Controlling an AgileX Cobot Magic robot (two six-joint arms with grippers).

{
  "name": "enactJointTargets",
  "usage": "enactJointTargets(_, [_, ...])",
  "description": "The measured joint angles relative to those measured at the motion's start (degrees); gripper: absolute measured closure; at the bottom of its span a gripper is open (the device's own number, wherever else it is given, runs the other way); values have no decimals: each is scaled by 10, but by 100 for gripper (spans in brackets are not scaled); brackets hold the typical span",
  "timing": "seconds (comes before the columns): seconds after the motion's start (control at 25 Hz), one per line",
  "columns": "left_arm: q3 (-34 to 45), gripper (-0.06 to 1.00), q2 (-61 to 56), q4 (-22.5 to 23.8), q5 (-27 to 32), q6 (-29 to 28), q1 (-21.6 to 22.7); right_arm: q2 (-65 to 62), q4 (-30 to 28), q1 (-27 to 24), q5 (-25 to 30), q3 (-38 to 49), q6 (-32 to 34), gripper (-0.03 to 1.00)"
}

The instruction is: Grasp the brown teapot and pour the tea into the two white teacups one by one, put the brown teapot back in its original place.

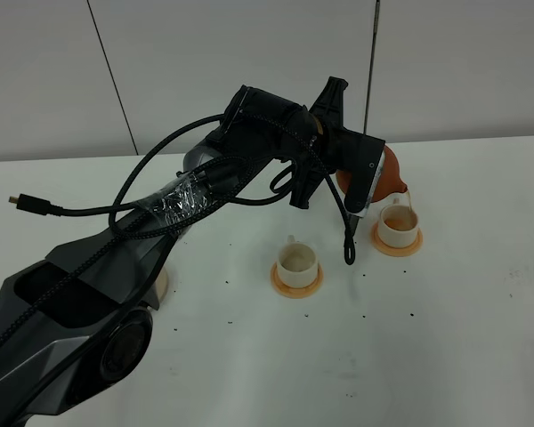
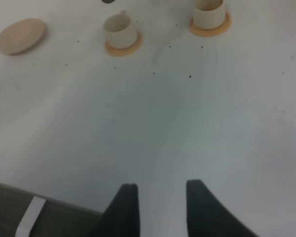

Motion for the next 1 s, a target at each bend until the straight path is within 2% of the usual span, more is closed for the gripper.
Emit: enactJointTargets(1.0, [0, 77, 0, 15, 2, -1, 0, 0, -14, 0, 0, 0, 0, 73])
